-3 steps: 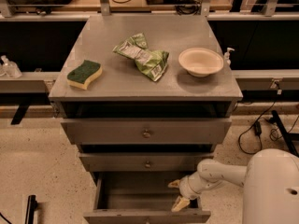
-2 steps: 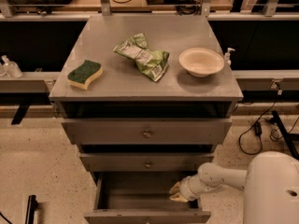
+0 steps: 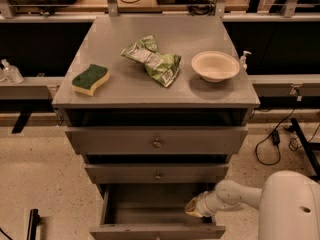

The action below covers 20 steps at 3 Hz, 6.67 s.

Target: Open bottom drawer

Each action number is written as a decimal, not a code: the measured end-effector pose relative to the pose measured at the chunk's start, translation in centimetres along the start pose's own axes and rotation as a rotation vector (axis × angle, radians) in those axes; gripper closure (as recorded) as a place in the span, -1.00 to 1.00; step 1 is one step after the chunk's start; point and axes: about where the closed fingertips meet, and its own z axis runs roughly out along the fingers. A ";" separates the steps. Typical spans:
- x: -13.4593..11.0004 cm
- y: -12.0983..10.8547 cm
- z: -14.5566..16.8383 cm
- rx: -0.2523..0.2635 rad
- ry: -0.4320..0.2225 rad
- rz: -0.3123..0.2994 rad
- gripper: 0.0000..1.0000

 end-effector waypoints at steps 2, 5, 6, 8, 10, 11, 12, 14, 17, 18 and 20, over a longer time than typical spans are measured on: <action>1.8 -0.7 3.0 -0.043 -0.022 0.038 1.00; 0.7 1.4 6.0 -0.178 -0.003 -0.080 1.00; -0.7 4.6 5.6 -0.231 -0.037 -0.120 1.00; -1.6 7.3 5.5 -0.287 -0.051 -0.142 1.00; -3.3 6.6 4.1 -0.251 -0.062 -0.177 0.65; -3.5 4.7 3.3 -0.179 -0.065 -0.127 0.18; -3.2 3.1 3.3 -0.116 -0.056 -0.077 -0.29; -2.9 1.4 4.6 -0.050 -0.032 -0.041 0.23; -2.2 1.5 7.2 -0.054 -0.037 -0.031 1.00; -1.5 2.6 10.0 -0.085 0.000 -0.052 1.00; -1.1 6.7 10.0 -0.146 -0.007 -0.126 1.00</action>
Offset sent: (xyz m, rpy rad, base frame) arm 0.0163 0.0016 -0.0517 0.0538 0.0724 0.0071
